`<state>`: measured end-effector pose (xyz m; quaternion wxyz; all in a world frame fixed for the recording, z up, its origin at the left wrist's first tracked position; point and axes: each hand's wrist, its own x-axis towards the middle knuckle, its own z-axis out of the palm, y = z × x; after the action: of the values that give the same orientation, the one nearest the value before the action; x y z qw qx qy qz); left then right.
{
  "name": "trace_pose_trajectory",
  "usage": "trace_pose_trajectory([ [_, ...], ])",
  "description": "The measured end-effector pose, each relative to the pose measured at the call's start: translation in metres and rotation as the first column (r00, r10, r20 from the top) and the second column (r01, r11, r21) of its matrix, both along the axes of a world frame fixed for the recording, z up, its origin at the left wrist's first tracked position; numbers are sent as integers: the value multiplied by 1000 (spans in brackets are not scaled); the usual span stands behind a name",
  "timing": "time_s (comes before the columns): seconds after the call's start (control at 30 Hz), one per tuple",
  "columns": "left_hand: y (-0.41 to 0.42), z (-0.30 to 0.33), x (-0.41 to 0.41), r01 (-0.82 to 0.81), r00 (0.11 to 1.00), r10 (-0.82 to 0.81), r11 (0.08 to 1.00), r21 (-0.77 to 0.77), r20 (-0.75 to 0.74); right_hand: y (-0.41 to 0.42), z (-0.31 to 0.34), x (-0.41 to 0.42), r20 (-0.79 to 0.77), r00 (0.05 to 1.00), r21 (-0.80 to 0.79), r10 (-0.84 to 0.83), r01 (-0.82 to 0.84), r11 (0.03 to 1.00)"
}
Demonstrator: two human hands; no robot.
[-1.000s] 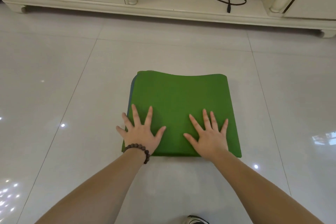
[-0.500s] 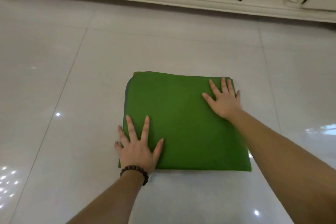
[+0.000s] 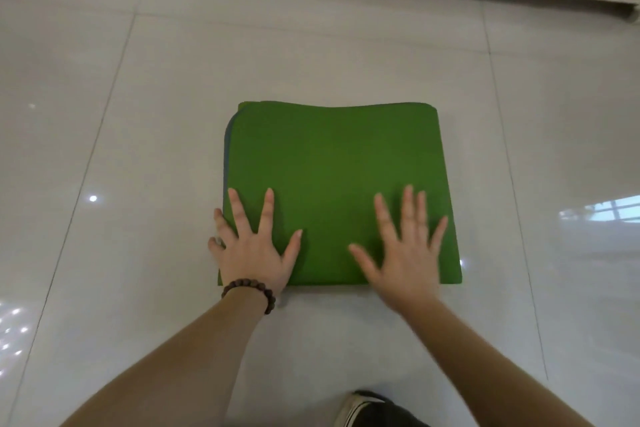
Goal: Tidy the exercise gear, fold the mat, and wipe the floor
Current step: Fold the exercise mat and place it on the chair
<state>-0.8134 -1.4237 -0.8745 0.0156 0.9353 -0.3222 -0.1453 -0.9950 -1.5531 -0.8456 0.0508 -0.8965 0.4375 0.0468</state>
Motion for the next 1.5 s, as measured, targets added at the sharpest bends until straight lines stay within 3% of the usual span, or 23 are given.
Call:
trace_pose_trajectory([
  [0.07, 1, 0, -1, 13, 1000, -13, 1000, 7, 3, 22, -16, -2, -84, 994, 37, 75, -72, 997],
  [0.2, -1, 3, -1, 39, 998, -41, 998, 49, 40, 20, -15, 3, -114, 993, 56, 31, -25, 998],
  [0.3, -2, 5, -13, 157, 982, -156, 988, -3, 105, 34, -12, 23, -104, 994, 79, 35, -27, 996],
  [0.43, 5, -3, -32, 283, 956, -284, 959, 18, 77, 48, -19, 35, -137, 983, 116, 124, -109, 987],
  [0.53, 6, -3, -29, 270, 960, -271, 963, 30, 70, 31, -9, 21, -39, 989, 74, 141, -138, 988],
  [0.63, 1, 6, -20, 251, 965, -248, 967, -31, 80, -13, -5, -12, 73, 997, -43, -16, 20, 999],
  [0.73, -14, 15, 3, 177, 981, -174, 984, -27, 90, -45, -15, -36, 62, 987, 80, -149, 144, 986],
  [0.8, -27, 20, 23, 104, 991, -100, 994, -34, 90, -47, -17, -35, 71, 988, 58, -136, 132, 990],
  [0.97, -49, 15, 51, 32, 998, -30, 998, -50, 48, -100, 6, 3, 262, 958, -39, -117, 132, 990],
  [1.13, -49, 1, 47, -41, 999, 41, 998, -56, -5, -128, -24, 28, -16, 994, 113, -111, 112, 987],
  [1.23, -48, 5, 47, -75, 997, 72, 991, -110, -28, -132, -18, 21, 94, 990, 182, -106, 87, 979],
  [1.33, -46, 11, 51, -140, 984, 111, 967, -213, -142, -122, -7, 8, 236, 929, 350, -286, 193, 917],
  [1.5, -39, 14, 62, -203, 944, 113, 941, -272, -311, -113, 2, 1, 241, 854, 536, -462, 280, 797],
])
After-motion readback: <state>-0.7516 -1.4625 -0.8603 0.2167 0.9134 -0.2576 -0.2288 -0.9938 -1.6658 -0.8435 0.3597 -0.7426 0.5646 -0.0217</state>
